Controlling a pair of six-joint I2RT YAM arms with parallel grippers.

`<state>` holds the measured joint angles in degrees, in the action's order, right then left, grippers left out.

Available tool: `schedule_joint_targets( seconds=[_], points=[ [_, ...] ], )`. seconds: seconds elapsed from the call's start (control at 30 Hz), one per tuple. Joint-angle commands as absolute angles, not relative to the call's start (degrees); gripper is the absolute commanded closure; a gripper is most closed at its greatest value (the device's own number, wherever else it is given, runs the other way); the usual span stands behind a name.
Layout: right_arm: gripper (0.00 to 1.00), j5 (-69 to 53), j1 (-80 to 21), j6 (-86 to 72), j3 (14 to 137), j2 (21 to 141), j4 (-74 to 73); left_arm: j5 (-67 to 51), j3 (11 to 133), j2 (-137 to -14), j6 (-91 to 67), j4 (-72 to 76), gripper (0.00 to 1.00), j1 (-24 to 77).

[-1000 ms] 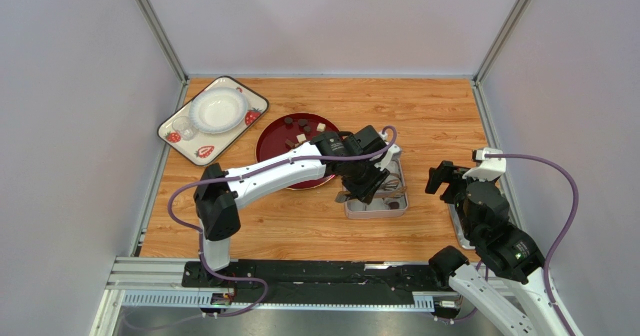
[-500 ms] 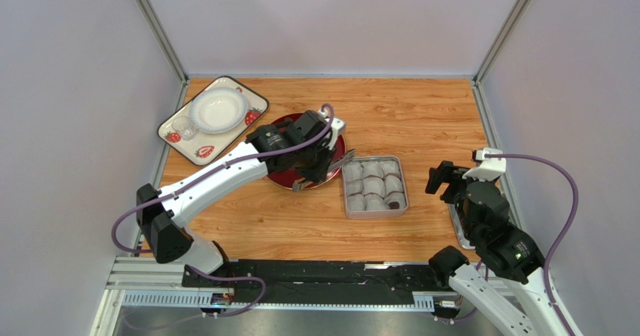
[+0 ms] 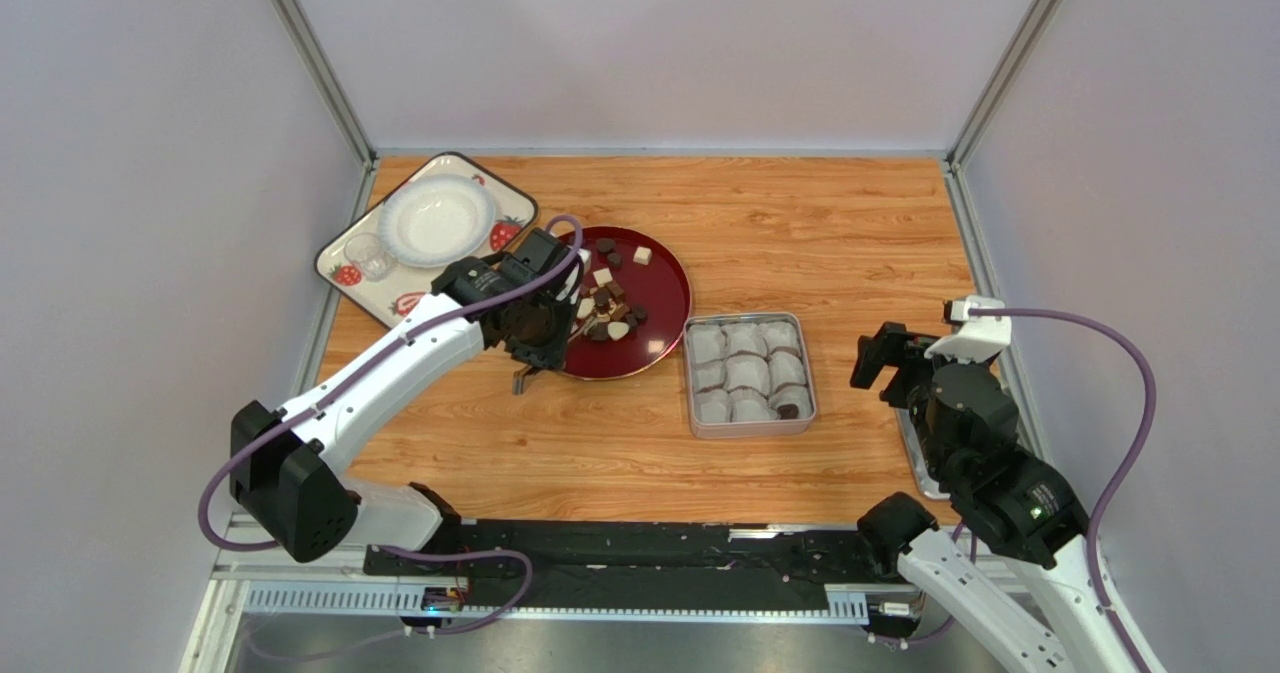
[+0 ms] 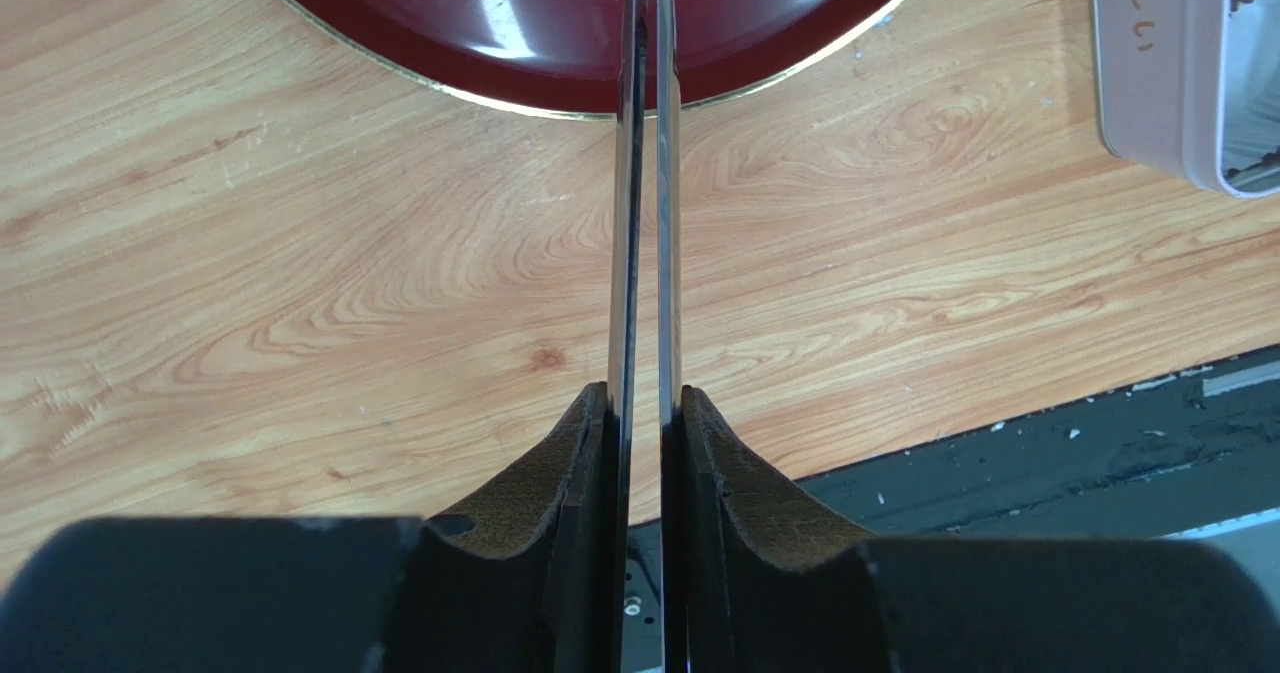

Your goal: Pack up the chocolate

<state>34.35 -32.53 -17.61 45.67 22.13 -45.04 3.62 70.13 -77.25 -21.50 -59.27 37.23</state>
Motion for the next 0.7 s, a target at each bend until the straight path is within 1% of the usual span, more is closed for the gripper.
schedule_joint_targets(
  seconds=[0.0, 0.4, 0.67],
  points=[
    [0.16, 33.84, -32.43, -16.79, 45.18, 21.88, -42.19, 4.66, 70.31, -76.73, -19.16, -59.94, 0.70, 36.04],
    [0.16, 33.57, -32.35, -16.70, 45.18, 22.06, -42.10, 3.34, 72.16, -79.45, -17.49, -58.97, 0.58, 35.68],
    [0.16, 33.49, -32.43, -16.61, 45.09, 21.80, -42.10, 2.46, 73.56, -81.38, -16.70, -58.45, 0.53, 35.77]
  ],
)
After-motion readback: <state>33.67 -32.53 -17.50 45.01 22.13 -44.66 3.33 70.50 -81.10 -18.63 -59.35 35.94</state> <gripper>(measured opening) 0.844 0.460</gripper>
